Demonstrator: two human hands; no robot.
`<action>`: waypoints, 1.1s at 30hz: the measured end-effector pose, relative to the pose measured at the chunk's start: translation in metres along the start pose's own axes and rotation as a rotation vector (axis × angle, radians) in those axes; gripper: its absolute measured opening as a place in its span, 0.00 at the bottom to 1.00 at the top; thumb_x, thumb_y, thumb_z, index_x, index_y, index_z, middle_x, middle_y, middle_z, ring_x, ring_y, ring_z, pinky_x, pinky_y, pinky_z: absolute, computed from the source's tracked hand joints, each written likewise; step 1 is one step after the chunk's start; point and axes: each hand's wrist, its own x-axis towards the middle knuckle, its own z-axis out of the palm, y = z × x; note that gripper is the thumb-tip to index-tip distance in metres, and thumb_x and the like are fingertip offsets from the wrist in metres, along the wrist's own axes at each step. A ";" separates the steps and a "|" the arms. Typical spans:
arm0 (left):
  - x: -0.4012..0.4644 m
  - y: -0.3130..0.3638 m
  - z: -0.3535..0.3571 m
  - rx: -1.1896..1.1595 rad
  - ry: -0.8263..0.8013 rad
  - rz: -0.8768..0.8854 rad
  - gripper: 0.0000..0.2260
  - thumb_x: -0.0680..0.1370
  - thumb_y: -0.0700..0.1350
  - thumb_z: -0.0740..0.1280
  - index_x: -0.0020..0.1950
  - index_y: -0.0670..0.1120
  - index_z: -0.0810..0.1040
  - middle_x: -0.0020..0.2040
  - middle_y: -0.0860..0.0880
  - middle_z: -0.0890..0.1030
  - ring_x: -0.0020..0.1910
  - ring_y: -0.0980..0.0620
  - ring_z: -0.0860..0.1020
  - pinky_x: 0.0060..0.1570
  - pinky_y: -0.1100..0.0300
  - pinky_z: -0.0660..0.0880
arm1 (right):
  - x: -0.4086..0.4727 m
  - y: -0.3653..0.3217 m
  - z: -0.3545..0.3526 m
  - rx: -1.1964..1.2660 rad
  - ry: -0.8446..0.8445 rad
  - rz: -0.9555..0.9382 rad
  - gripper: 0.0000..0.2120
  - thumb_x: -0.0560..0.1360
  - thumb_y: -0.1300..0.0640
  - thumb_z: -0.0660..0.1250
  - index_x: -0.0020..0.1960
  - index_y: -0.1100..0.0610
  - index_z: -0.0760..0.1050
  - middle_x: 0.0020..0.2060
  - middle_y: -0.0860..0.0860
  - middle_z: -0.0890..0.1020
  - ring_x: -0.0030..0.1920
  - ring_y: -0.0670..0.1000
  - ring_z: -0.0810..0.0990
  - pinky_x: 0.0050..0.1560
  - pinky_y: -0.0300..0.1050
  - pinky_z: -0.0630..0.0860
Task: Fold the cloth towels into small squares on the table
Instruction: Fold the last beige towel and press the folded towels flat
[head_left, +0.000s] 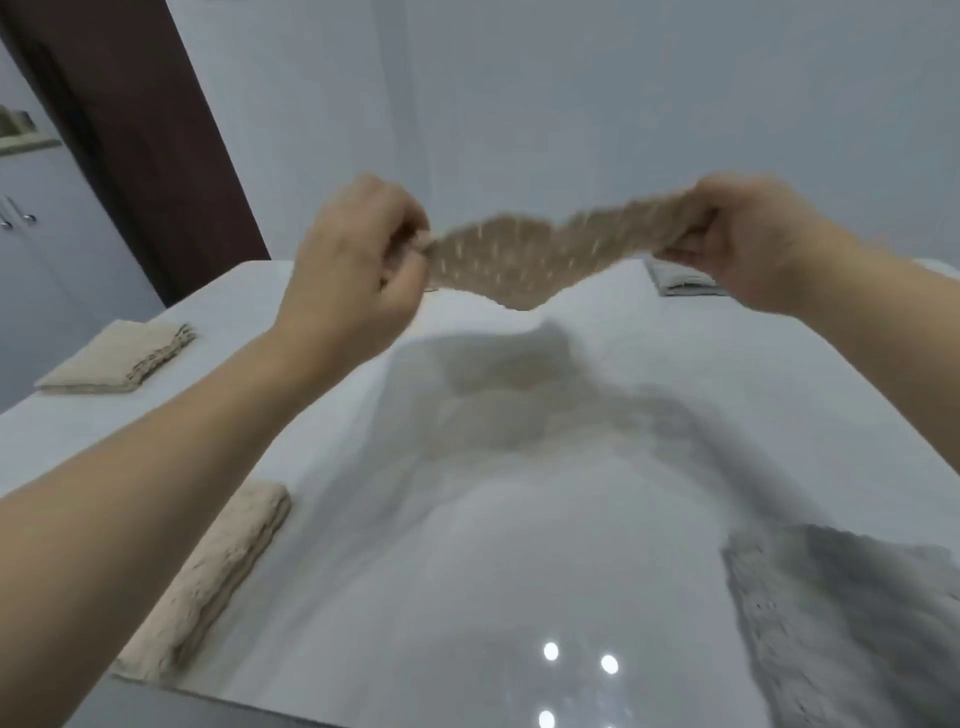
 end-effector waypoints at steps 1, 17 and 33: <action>-0.016 0.004 0.001 -0.043 -0.121 0.036 0.03 0.74 0.39 0.63 0.47 0.43 0.75 0.43 0.49 0.74 0.41 0.51 0.70 0.43 0.58 0.66 | -0.011 0.008 -0.006 -0.166 -0.062 0.052 0.05 0.64 0.61 0.64 0.36 0.60 0.78 0.38 0.55 0.82 0.45 0.56 0.80 0.56 0.50 0.73; -0.049 0.017 0.075 -0.197 -0.509 -0.620 0.16 0.81 0.44 0.55 0.67 0.47 0.73 0.63 0.51 0.77 0.56 0.54 0.75 0.52 0.57 0.71 | -0.020 0.076 0.063 -1.210 -0.303 0.115 0.19 0.82 0.54 0.53 0.71 0.54 0.69 0.69 0.50 0.71 0.66 0.52 0.71 0.64 0.45 0.65; -0.067 -0.031 0.173 0.193 -0.852 -0.594 0.28 0.83 0.57 0.43 0.82 0.46 0.47 0.82 0.46 0.46 0.80 0.46 0.45 0.77 0.47 0.42 | 0.050 0.180 0.066 -1.472 -0.360 0.031 0.26 0.82 0.44 0.40 0.79 0.46 0.44 0.78 0.47 0.45 0.78 0.48 0.44 0.76 0.52 0.42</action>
